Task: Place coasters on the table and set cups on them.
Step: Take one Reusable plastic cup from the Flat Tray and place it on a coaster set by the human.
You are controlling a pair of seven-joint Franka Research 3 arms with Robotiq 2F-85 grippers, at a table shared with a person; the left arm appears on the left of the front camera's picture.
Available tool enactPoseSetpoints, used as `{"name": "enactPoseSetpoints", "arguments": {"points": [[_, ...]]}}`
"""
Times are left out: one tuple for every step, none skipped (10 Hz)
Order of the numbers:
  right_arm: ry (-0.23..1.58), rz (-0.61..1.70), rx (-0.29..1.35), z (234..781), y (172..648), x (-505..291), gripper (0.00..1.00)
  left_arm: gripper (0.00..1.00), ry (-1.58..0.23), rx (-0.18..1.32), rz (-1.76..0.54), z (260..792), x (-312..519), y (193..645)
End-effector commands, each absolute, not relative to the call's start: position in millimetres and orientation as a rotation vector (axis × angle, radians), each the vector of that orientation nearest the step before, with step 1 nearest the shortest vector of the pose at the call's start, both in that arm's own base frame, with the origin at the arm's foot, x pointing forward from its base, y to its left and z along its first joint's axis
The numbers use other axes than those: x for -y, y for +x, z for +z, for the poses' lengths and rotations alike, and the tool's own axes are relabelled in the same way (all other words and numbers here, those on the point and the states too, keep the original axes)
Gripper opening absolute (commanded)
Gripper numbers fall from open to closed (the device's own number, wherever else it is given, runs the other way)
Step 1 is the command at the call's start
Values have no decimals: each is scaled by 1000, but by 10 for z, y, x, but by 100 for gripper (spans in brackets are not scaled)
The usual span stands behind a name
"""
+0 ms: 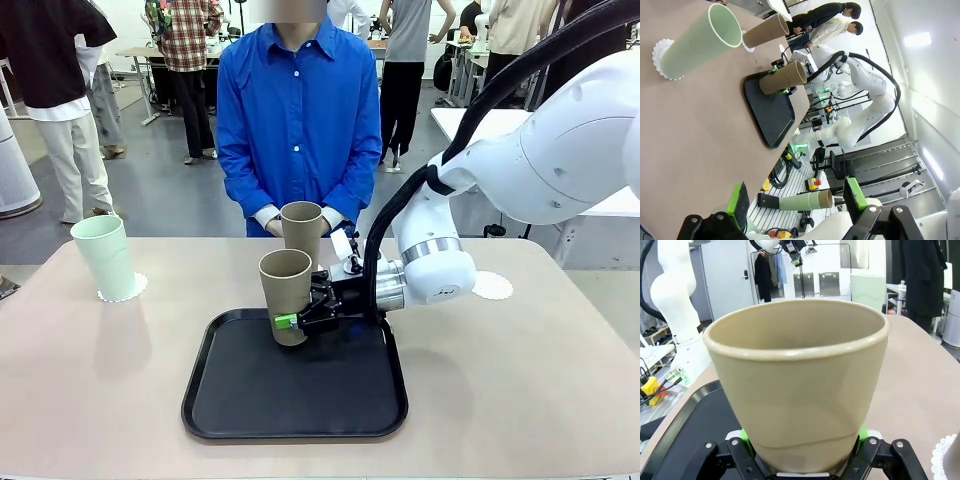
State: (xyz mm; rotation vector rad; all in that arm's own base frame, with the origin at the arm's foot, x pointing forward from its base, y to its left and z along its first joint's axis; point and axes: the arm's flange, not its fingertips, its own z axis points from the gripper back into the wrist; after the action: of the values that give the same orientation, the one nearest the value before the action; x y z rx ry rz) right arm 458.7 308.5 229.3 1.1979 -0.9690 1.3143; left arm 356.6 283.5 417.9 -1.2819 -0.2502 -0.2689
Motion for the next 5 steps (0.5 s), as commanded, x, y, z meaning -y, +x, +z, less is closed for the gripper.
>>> {"name": "enactPoseSetpoints", "arguments": {"points": [[1224, 1324, 962, 2331, 4625, -3054, 0, 100, -1280, 253, -272, 4200, -2839, 3554], [1228, 1321, 977, 2392, 4615, -3031, 0, 100, -1280, 253, -272, 4200, -2839, 3554], [1235, 1306, 995, 2481, 4568, -3003, 0, 100, -1280, 253, -272, 4200, -2839, 3554], [1257, 1296, 995, 2694, 4473, -2969, 0, 100, -1280, 253, -272, 4200, -2839, 3554], [1236, 1310, 991, 3078, 4338, -2912, 0, 100, -1280, 253, -272, 4200, -2839, 3554]]}}
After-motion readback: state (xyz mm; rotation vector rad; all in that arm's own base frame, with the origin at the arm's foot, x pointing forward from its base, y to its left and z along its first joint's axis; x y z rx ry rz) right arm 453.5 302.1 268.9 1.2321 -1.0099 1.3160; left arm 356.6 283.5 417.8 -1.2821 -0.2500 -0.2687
